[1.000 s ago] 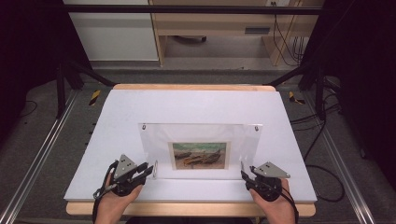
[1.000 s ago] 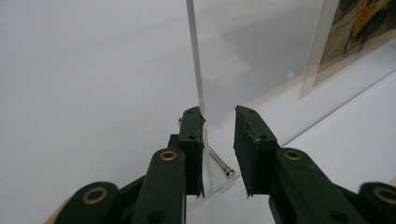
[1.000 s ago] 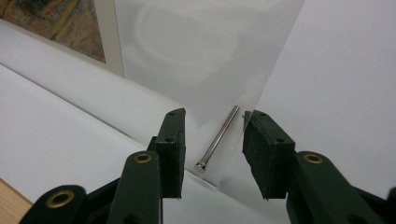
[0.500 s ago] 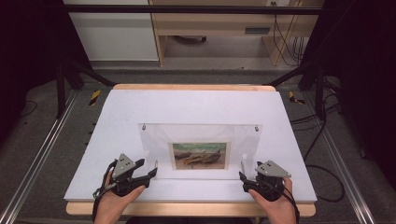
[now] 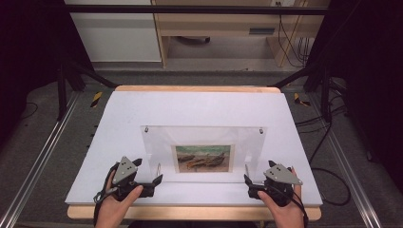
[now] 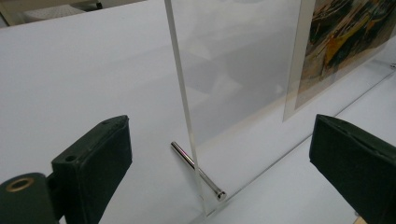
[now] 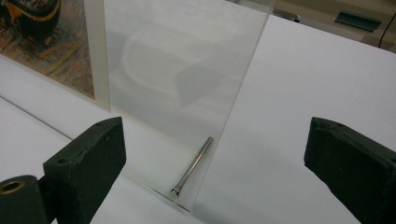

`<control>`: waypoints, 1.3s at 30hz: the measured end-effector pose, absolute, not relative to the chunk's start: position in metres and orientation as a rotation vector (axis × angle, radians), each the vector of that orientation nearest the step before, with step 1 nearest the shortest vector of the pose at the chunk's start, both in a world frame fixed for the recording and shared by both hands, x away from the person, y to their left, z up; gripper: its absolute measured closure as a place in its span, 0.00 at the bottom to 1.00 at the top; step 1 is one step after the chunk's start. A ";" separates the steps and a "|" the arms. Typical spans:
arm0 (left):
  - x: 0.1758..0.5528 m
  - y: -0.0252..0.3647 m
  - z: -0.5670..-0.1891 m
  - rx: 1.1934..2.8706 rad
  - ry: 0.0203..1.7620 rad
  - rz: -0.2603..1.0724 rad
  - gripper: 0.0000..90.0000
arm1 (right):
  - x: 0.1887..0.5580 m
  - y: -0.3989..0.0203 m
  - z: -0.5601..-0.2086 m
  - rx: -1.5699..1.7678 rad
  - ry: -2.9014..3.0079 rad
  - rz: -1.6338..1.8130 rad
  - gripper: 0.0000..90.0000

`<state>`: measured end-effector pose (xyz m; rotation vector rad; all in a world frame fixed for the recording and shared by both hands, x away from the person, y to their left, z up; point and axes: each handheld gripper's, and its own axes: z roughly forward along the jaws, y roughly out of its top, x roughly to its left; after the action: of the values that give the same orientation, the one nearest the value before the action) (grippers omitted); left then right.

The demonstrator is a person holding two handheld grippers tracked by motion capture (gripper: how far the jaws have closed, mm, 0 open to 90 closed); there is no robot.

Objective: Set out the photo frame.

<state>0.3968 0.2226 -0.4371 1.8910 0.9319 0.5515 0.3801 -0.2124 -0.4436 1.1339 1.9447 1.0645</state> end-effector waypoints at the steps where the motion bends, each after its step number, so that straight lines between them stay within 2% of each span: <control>1: 0.396 0.223 -0.437 1.889 0.932 0.556 0.06 | 0.379 -0.213 -0.443 1.142 1.943 1.067 0.07; 28: 0.394 0.260 -0.430 1.863 0.987 0.637 0.08 | 0.363 -0.245 -0.441 1.221 1.895 1.073 0.08; 39: 0.402 0.272 -0.433 1.849 1.037 0.662 0.08 | 0.371 -0.256 -0.446 1.274 1.884 1.021 0.08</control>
<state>0.4018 0.2723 -0.4329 1.8493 1.0372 0.6625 0.3705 -0.2556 -0.4459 1.2739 1.8842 1.0206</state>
